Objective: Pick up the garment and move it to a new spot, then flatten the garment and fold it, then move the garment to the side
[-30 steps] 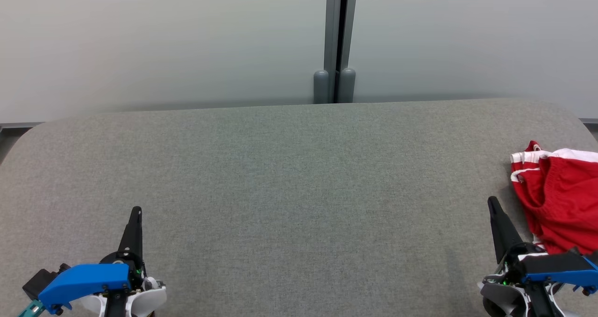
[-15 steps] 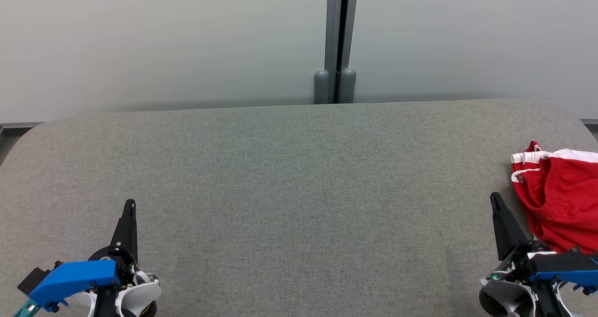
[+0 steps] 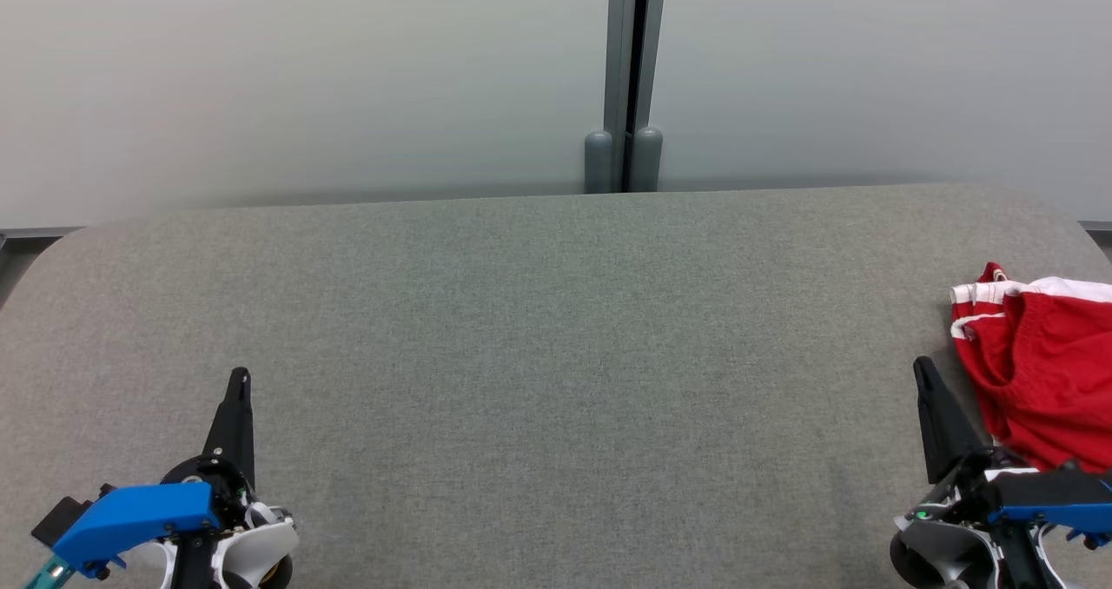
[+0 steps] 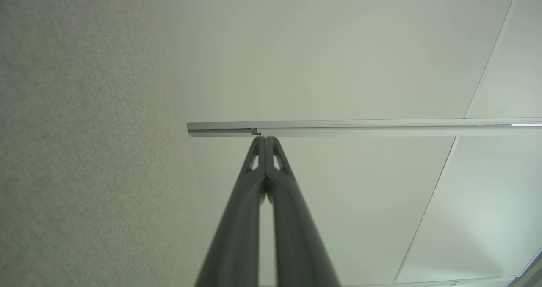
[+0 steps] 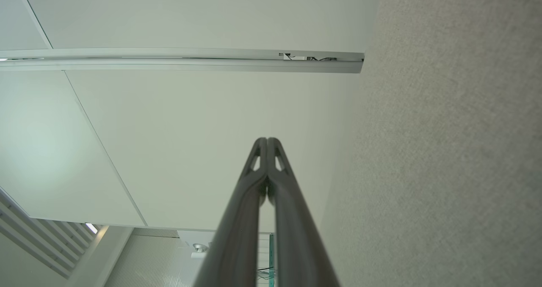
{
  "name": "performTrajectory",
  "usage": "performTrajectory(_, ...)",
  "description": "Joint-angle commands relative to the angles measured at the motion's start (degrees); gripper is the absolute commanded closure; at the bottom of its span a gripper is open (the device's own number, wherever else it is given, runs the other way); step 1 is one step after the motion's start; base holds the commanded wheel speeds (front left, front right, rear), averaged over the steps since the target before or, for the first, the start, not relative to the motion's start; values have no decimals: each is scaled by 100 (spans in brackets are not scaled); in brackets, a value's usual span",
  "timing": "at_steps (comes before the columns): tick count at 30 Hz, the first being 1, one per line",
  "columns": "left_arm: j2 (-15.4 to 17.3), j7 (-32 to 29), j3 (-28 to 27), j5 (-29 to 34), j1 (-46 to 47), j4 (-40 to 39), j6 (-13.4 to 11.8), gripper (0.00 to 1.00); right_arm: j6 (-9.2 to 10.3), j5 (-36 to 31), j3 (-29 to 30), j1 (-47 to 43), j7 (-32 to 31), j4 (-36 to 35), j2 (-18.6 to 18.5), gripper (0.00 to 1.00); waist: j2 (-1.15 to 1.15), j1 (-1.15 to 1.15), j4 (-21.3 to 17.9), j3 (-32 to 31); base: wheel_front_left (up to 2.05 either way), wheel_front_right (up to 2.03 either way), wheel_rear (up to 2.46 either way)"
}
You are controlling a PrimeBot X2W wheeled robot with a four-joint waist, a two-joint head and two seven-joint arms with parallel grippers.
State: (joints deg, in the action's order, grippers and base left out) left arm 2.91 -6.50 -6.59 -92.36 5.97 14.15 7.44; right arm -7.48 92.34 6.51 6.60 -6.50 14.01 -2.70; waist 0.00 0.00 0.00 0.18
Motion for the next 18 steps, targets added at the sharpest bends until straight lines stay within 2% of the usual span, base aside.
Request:
performTrajectory(1,-5,-24,-10,-13,51,-29,25,100,-2,15,16,-81,-29,-24,-33,100,0,0,0,0,0,0,0)
performTrajectory(18,-5,-24,-10,-14,51,-30,25,100,-2,15,15,-81,-28,-24,-33,100,0,0,0,0,0,0,0)
